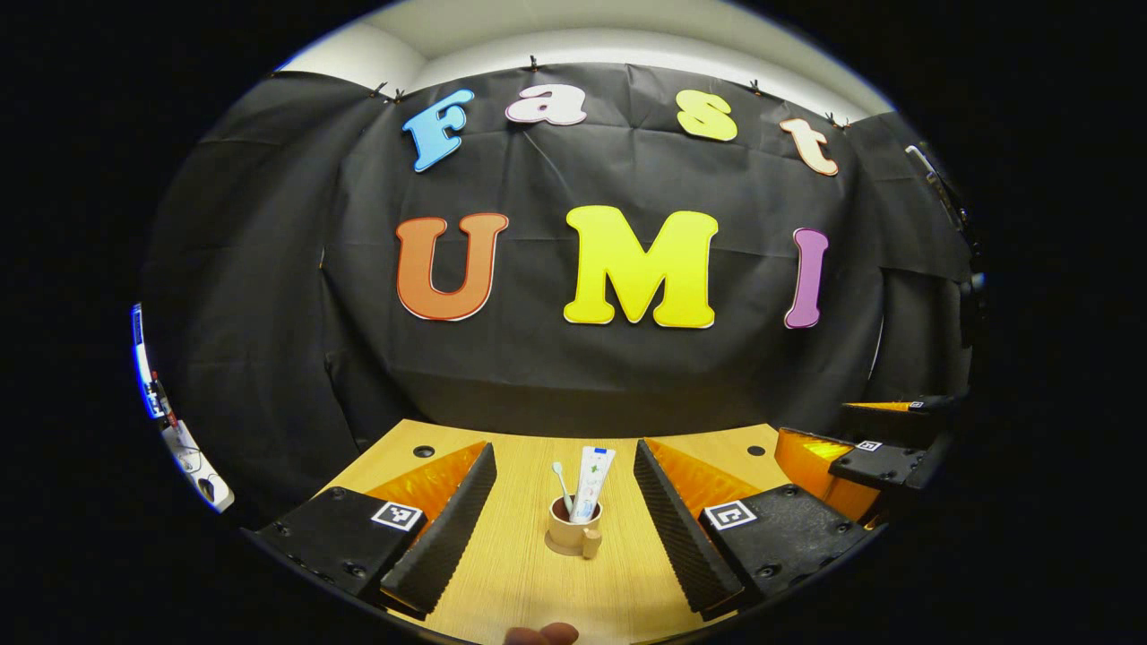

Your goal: Put the toothbrush and toothpaste on the desktop into the cup, then pick up the cup and place it on the coaster on the desktop.

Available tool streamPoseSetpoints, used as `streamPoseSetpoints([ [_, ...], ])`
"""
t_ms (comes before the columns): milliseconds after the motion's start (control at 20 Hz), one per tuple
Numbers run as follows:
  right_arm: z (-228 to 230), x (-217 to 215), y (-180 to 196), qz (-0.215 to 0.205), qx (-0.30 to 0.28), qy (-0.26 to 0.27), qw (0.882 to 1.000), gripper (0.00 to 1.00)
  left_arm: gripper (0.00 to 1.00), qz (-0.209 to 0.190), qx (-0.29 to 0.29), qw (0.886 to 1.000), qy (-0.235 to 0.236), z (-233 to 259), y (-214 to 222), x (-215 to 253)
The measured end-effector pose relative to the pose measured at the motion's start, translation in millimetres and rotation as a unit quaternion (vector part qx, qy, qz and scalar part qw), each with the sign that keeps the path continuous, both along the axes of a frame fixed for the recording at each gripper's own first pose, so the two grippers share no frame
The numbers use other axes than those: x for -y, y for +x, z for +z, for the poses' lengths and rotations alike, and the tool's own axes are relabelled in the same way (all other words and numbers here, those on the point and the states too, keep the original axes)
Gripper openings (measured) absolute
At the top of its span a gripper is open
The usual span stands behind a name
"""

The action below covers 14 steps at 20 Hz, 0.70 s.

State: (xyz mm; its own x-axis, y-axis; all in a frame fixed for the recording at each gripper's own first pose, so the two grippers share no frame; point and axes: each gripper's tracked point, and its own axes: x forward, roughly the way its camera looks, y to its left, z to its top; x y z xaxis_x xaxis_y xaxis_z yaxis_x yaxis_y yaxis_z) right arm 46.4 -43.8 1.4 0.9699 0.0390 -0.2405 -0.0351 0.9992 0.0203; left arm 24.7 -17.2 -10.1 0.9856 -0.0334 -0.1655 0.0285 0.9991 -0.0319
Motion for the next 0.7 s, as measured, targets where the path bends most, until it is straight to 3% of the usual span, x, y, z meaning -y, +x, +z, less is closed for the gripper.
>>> streamPoseSetpoints([
  [700, 6.7, -16.2, -1.1, 0.012, 0.004, -0.006, 1.0, 0.9, 0.98, 0.014, 0.011, 1.0, -0.006, 7.4, -1.5, -18.6],
])
